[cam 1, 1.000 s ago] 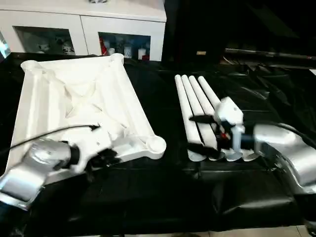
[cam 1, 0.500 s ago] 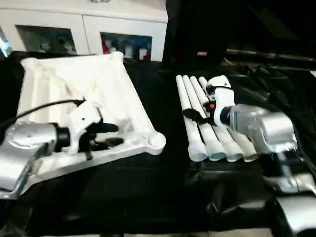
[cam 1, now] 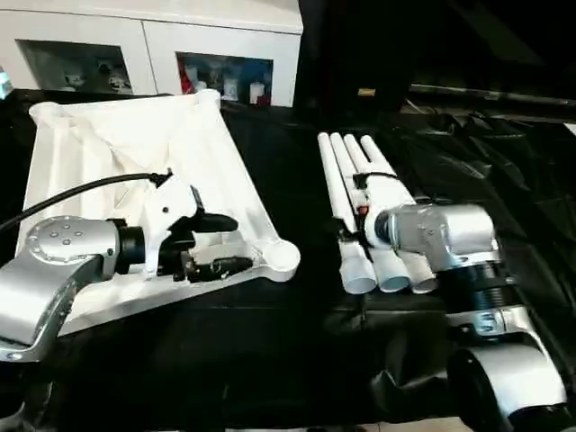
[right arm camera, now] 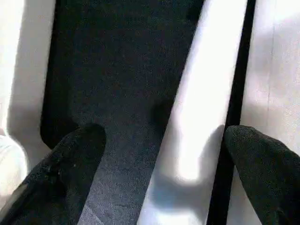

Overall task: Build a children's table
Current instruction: Pick table leg

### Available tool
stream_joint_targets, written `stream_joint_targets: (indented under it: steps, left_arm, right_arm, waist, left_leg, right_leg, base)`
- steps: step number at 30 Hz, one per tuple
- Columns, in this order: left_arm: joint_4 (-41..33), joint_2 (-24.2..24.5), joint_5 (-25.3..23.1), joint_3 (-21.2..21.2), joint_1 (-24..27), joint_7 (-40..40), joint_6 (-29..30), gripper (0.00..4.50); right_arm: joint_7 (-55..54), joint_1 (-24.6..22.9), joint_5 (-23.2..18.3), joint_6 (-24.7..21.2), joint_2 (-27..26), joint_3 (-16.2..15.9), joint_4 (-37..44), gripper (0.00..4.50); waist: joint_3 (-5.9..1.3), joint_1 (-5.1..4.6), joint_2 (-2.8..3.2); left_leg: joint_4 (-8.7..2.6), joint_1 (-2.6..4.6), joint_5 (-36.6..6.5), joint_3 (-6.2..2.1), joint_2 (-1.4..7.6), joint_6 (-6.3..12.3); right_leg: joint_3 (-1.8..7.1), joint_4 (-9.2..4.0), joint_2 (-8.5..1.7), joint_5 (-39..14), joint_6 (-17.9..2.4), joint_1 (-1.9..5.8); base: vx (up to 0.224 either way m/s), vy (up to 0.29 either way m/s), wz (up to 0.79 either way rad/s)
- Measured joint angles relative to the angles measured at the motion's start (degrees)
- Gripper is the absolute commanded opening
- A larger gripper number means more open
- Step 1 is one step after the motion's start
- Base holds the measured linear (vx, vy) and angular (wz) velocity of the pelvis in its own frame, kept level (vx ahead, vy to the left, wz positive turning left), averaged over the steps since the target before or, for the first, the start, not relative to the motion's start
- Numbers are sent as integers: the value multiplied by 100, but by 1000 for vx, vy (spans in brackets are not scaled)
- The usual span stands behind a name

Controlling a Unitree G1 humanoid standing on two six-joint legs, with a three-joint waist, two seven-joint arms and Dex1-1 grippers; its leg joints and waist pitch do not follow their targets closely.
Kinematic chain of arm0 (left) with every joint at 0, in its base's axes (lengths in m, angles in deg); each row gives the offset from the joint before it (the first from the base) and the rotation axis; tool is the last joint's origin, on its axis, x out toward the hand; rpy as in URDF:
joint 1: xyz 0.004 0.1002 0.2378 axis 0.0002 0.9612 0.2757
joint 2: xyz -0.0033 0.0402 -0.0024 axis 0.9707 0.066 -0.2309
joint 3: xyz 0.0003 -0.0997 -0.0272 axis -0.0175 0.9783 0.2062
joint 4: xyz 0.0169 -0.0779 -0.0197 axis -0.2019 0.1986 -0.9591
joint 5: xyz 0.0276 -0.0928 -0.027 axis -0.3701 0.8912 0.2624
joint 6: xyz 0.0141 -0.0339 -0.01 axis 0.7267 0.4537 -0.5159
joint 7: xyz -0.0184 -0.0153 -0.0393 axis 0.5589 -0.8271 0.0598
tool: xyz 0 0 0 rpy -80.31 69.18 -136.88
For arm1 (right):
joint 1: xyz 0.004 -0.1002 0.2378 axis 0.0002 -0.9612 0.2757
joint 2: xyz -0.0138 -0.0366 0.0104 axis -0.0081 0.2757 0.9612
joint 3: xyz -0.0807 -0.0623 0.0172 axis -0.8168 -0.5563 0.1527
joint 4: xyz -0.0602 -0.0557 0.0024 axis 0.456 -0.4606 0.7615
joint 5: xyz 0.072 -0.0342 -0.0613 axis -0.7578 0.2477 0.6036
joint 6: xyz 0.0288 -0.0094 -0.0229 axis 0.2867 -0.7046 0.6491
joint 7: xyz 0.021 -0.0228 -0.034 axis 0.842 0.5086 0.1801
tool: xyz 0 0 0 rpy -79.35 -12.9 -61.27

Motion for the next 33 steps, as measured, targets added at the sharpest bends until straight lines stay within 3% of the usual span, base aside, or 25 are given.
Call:
stream_joint_targets:
  steps: [6,19,26,33]
  left_arm:
    - [-132,62,178,-9,22,-26,186,446]
    - [-150,121,202,-117,29,-30,295,446]
    - [-185,124,201,-150,15,-61,312,450]
    - [-186,126,199,-194,12,-69,281,450]
  right_arm:
    - [-149,130,117,131,-39,-9,-276,450]
    - [-20,301,35,312,-186,78,-1068,450]
    - [-7,446,26,332,-188,100,-1327,391]
    - [-142,473,-6,332,-236,341,-1633,335]
  waist:
    - [6,4,-9]
    - [7,9,-12]
    - [6,15,-12]
    - [4,22,-15]
  left_leg:
    - [-1,1,4,1,0,-6]
    - [0,1,6,0,-1,-10]
    - [0,1,8,1,-1,-14]
    - [2,2,14,1,0,-23]
  right_leg:
    - [5,17,1,-6,8,-7]
    - [8,23,1,-10,14,-10]
    - [8,27,1,0,-1,-11]
    - [8,34,1,5,-10,-11]
  base:
    - [0,0,0]
    - [0,0,0]
    - [0,0,0]
    - [0,0,0]
